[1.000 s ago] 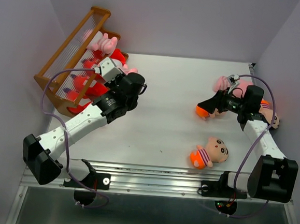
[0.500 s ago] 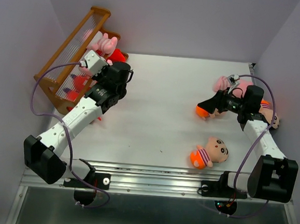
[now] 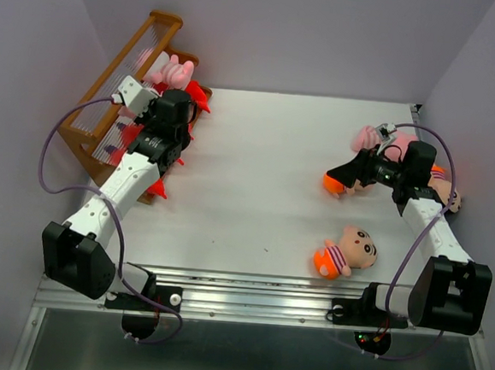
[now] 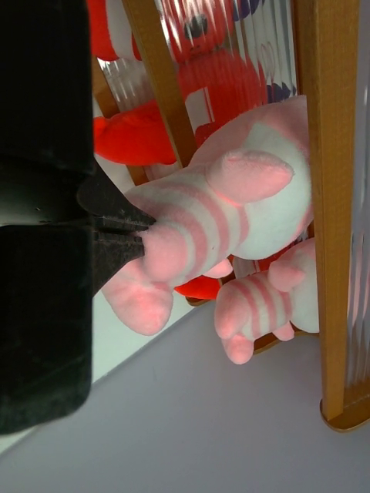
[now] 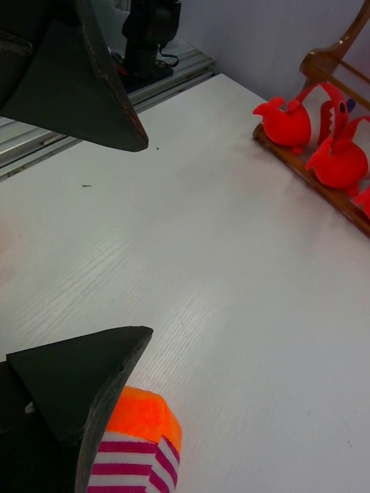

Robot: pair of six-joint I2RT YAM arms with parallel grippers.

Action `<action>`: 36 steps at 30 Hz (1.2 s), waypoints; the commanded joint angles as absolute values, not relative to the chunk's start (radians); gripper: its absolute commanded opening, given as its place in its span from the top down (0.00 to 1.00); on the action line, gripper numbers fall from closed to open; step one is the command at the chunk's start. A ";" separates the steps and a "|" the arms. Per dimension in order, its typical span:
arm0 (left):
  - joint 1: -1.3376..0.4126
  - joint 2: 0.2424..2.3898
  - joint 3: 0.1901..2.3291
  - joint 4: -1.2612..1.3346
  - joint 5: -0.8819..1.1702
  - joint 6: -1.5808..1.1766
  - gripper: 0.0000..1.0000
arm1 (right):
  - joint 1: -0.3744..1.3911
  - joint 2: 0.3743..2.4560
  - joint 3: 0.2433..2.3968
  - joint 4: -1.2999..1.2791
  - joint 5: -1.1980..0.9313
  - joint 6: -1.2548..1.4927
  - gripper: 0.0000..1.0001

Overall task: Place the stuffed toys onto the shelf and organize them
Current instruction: Place the stuffed toy onto shelf

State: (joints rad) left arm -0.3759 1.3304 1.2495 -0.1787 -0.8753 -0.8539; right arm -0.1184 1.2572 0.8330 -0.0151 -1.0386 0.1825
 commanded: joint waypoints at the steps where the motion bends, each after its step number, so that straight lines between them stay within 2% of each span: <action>1: -0.356 1.356 1.238 -0.098 -0.847 -0.835 1.00 | -0.126 1.235 0.833 0.014 -1.063 0.166 0.00; 18: -0.282 1.494 1.278 -0.008 -0.844 -0.807 1.00 | -0.126 1.236 0.841 0.006 -1.069 0.164 0.00; 22: -0.258 1.526 1.279 0.078 -0.776 -0.793 1.00 | -0.126 1.236 0.842 0.003 -1.068 0.163 0.00; 36: -0.216 1.600 1.328 0.127 -0.699 -0.810 1.00 | -0.126 1.238 0.847 0.005 -1.071 0.156 0.00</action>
State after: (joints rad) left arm -0.2340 1.5940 1.2659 0.0799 -0.7029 -0.8154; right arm -0.1184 1.2572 0.8330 -0.0170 -1.0534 0.1787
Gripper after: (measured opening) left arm 0.044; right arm 0.998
